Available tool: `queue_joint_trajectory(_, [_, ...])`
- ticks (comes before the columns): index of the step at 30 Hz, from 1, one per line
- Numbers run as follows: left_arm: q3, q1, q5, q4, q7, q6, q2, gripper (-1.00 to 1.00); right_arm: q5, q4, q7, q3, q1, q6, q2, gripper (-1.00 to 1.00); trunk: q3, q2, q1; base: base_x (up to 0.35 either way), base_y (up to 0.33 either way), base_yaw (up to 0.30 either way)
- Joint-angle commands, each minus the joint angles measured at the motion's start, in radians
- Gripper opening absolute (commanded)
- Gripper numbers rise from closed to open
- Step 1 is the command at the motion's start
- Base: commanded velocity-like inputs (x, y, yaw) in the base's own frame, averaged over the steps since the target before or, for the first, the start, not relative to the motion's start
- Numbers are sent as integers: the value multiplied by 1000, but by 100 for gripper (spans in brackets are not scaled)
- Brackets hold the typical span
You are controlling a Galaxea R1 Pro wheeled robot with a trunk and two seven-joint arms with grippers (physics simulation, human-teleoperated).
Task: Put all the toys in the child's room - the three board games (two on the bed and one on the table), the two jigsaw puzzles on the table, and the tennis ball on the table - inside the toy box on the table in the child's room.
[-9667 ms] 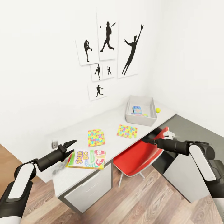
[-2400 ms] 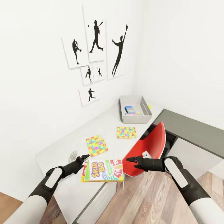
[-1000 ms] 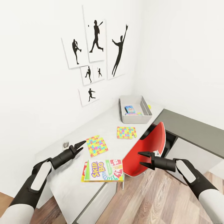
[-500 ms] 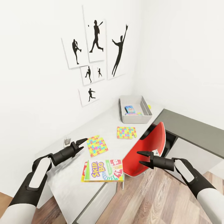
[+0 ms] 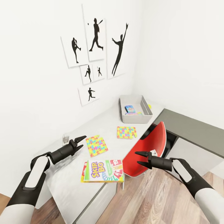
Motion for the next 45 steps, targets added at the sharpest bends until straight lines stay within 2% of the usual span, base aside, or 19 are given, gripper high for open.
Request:
queue_joint_trajectory(1, [2, -1, -1, -3, -3, 6, 0, 100, 2, 0, 5, 3, -1, 1, 1, 100, -5, -9, 4, 0, 0, 0])
queue_joint_trajectory(20, [4, -1, 6, -13, 9, 10, 2, 100, 4, -2, 8, 7, 1, 0, 15, 100, -64, -142, 77, 0, 0, 0])
queue_joint_trajectory(32, [4, -3, 8, -13, 10, 12, 2, 100, 5, -4, 5, 12, 2, 2, 32, 100, -102, -226, 123, 0, 0, 0])
queue_joint_trajectory(36, [4, -3, 8, -13, 10, 12, 2, 100, 14, -3, 4, 32, 3, 4, 36, 100, -115, -254, 139, 0, 0, 0])
queue_joint_trajectory(41, [5, -3, 9, -13, 10, 12, 3, 100, 25, -3, 4, 83, 2, 6, 38, 100, -130, -289, 158, 0, 0, 0])
queue_joint_trajectory(45, [5, -3, 10, -13, 10, 12, 3, 100, 28, -3, 4, 99, 2, 6, 39, 100, -143, -317, 173, 0, 0, 0])
